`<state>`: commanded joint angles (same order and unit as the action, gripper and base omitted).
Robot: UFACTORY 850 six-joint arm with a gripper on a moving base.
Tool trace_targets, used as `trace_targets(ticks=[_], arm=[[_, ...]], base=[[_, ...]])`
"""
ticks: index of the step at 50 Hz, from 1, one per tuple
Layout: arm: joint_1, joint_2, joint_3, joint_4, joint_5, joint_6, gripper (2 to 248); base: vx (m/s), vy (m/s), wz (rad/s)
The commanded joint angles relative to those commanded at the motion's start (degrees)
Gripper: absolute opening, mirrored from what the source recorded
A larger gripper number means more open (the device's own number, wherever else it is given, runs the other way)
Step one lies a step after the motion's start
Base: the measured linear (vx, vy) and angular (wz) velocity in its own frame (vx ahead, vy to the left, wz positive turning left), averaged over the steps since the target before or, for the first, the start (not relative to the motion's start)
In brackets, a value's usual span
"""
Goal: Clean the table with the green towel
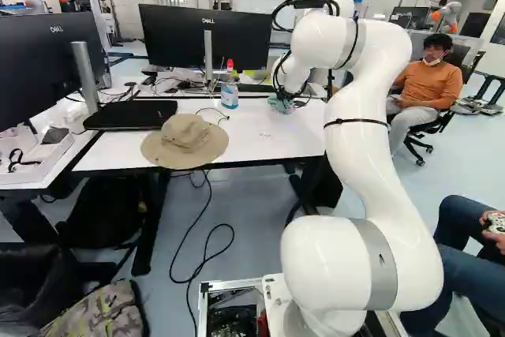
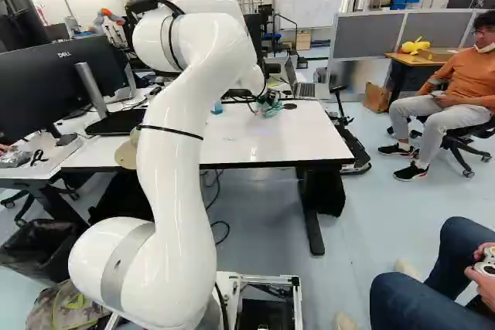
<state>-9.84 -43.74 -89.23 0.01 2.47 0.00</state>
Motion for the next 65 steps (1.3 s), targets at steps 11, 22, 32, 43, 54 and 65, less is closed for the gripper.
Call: trace_targets(ticks=[11,22,32,43,54,65], arm=[[0.00,0.00,0.00,0.00,-0.74,0.00,49],[0.00,0.00,0.00,0.00,-0.78,0.00,49],[0.00,0.00,0.00,0.00,-1.15,0.00,49],[0.00,0.00,0.00,0.00,-1.15,0.00,49],[0.02,-0.26,-0.37,0.00,-1.16,0.00,49],[0.45,-2.35,-3.37,0.00,-1.16,0.00,49]], base=[[0.000,0.000,0.000],[0.000,0.000,0.000],[0.000,0.000,0.000],[0.000,0.000,0.000],[0.000,0.000,0.000],[0.000,0.000,0.000]])
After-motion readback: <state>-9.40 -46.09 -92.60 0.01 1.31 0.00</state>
